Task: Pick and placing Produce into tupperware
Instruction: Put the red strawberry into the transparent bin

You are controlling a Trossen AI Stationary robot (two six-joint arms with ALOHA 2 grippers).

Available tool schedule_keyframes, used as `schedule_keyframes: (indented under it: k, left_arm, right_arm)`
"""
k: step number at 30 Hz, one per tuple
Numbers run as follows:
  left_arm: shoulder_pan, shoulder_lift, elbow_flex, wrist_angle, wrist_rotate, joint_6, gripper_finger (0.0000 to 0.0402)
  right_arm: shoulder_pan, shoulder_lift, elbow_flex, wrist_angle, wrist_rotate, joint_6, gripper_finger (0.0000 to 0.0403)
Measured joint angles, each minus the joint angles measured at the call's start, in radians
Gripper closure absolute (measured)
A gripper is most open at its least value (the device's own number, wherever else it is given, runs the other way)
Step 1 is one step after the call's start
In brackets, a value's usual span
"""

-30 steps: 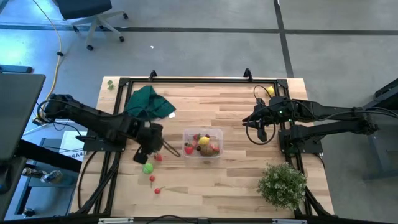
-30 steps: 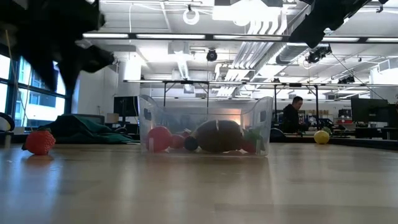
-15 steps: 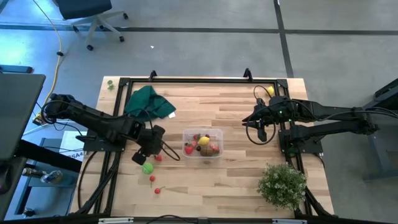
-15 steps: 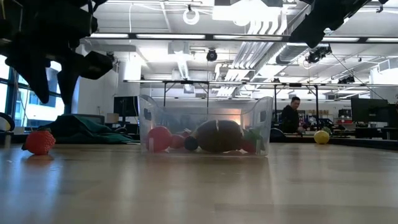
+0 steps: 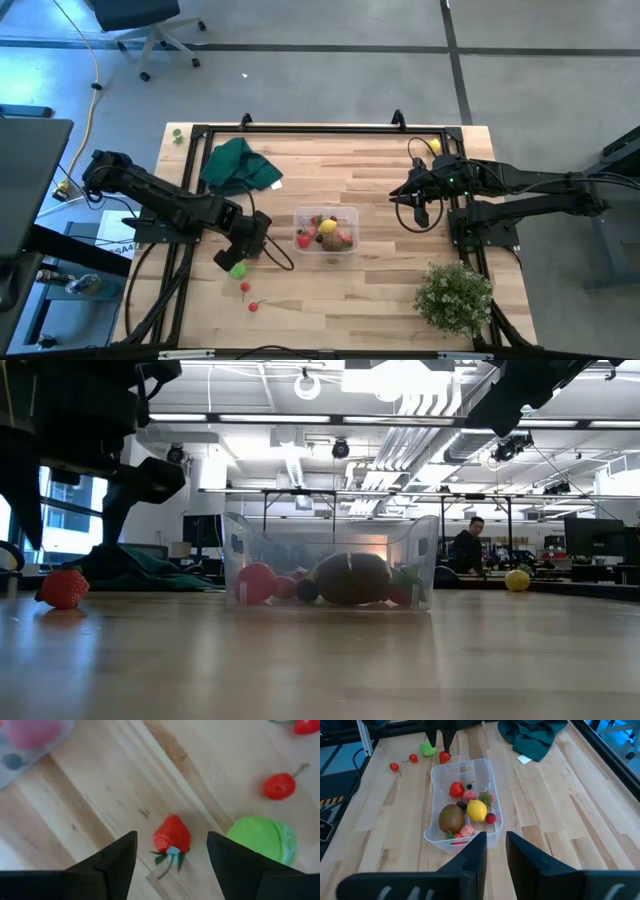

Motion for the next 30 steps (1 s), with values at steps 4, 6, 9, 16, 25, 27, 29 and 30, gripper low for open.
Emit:
schedule_keyframes:
  k: [4,6,9,16,25,27,29,30]
  left_arm:
    - [-0.011,0.029,0.0,0.009,-0.001,0.008,0.017]
    - [-0.011,0.045,0.0,0.017,0.001,0.009,0.017]
    - [-0.011,0.068,0.0,0.021,0.003,0.023,0.017]
    - [-0.011,0.107,0.0,0.032,0.017,0.032,0.017]
    - [-0.011,0.151,0.0,0.047,0.034,0.042,0.017]
    - [-0.011,0.154,0.0,0.043,0.037,0.044,0.017]
    - [-0.011,0.153,0.0,0.055,0.037,0.05,0.017]
    - [-0.011,0.153,0.0,0.055,0.037,0.053,0.017]
  right_arm:
    - [0.0,0.0,0.0,0.0,0.0,0.0,0.034]
    - [0.0,0.0,0.0,0.0,0.0,0.0,0.034]
    - [0.0,0.0,0.0,0.0,0.0,0.0,0.034]
    - [0.0,0.0,0.0,0.0,0.0,0.0,0.034]
    - [0.0,0.0,0.0,0.0,0.0,0.0,0.034]
    - [0.0,0.0,0.0,0.0,0.0,0.0,0.034]
    - [0.0,0.0,0.0,0.0,0.0,0.0,0.034]
    - [0.0,0.0,0.0,0.0,0.0,0.0,0.034]
